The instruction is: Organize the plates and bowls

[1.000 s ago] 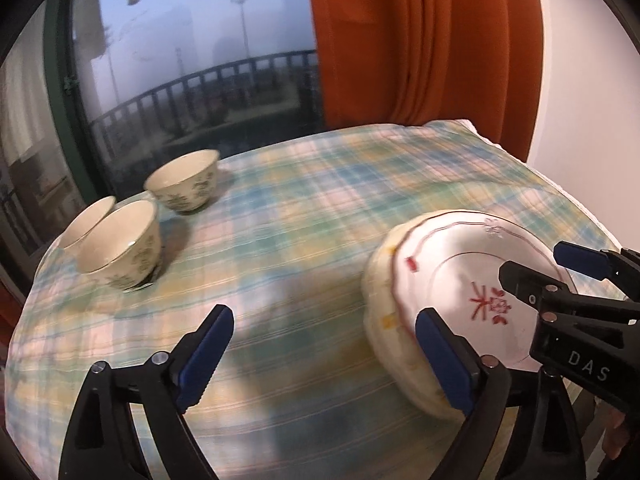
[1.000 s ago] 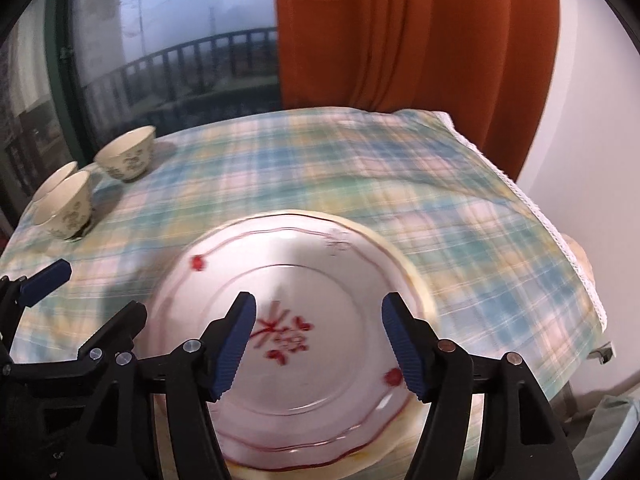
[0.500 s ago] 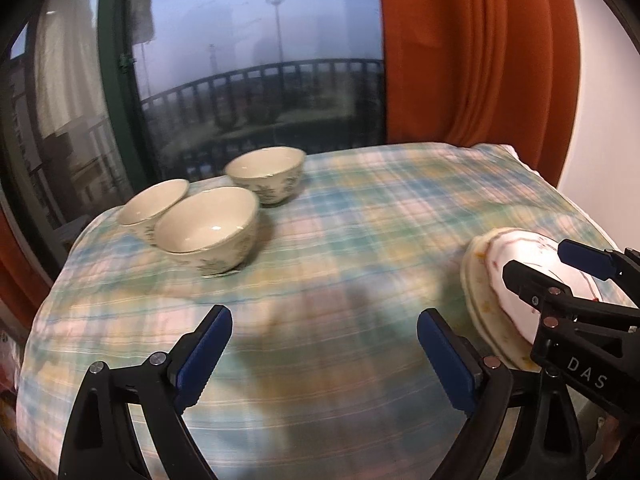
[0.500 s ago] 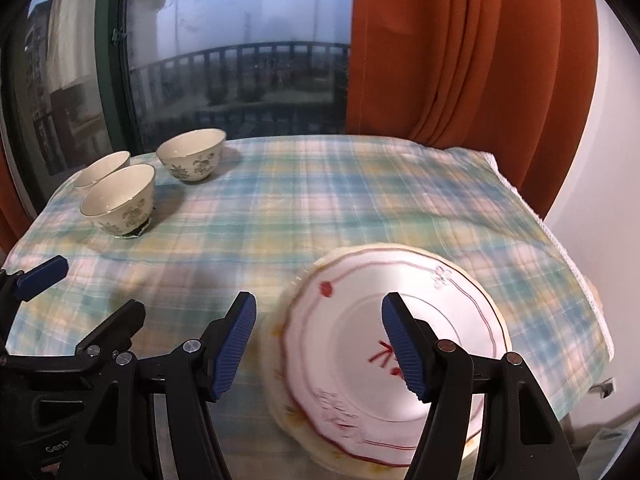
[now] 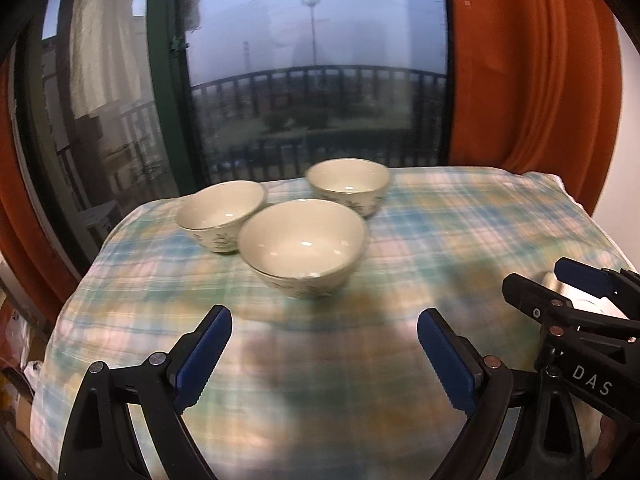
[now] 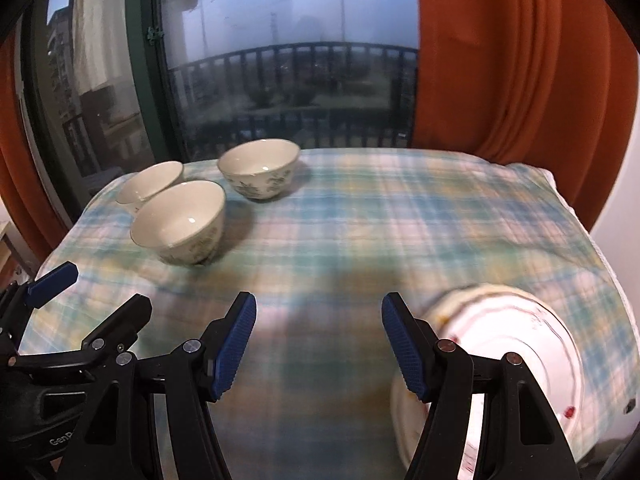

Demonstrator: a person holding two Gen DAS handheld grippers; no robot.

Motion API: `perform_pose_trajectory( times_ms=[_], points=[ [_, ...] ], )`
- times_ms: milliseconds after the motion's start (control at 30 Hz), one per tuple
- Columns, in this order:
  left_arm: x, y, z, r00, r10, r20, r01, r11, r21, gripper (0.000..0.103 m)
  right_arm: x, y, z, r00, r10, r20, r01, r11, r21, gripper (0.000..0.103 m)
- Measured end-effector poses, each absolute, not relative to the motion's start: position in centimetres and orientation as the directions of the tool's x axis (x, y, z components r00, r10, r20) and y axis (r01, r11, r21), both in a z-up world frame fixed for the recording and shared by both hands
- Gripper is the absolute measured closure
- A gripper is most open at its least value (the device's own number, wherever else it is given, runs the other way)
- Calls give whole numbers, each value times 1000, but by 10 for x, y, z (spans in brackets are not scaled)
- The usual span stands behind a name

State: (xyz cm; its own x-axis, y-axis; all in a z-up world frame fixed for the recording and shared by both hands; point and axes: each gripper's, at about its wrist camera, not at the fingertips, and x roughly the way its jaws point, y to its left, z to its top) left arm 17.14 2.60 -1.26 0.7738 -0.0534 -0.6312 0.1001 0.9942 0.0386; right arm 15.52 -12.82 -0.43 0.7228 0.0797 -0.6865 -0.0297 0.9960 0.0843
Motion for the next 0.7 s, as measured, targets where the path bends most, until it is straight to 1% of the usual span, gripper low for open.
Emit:
perform_pose_trajectory(
  times_ms=[233, 267, 300, 333, 400, 533, 700],
  points=[
    [208, 55, -10, 784, -11, -621, 34, 999, 26, 11, 191, -102, -2, 731, 111, -673, -37, 992, 123, 34],
    [210, 59, -11, 788, -1, -616, 26, 999, 31, 14, 196, -98, -2, 735, 111, -669, -34, 991, 127, 34],
    [215, 62, -11, 792, 8, -611, 21, 999, 40, 19, 203, -93, -1, 738, 111, -666, -31, 991, 131, 34],
    [220, 63, -12, 791, 14, -611, 19, 999, 48, 21, 208, -89, -1, 738, 112, -665, -29, 990, 135, 34],
    [234, 69, -17, 777, 18, -629, 17, 999, 49, 28, 219, -79, -2, 737, 116, -666, -32, 990, 137, 34],
    [256, 82, -25, 747, -3, -664, 16, 1000, 12, 31, 239, -61, -5, 739, 96, -667, -34, 994, 105, 34],
    [280, 87, -33, 744, 27, -668, -6, 999, 34, 36, 268, -47, -13, 725, 88, -683, -27, 995, 100, 34]
  ],
)
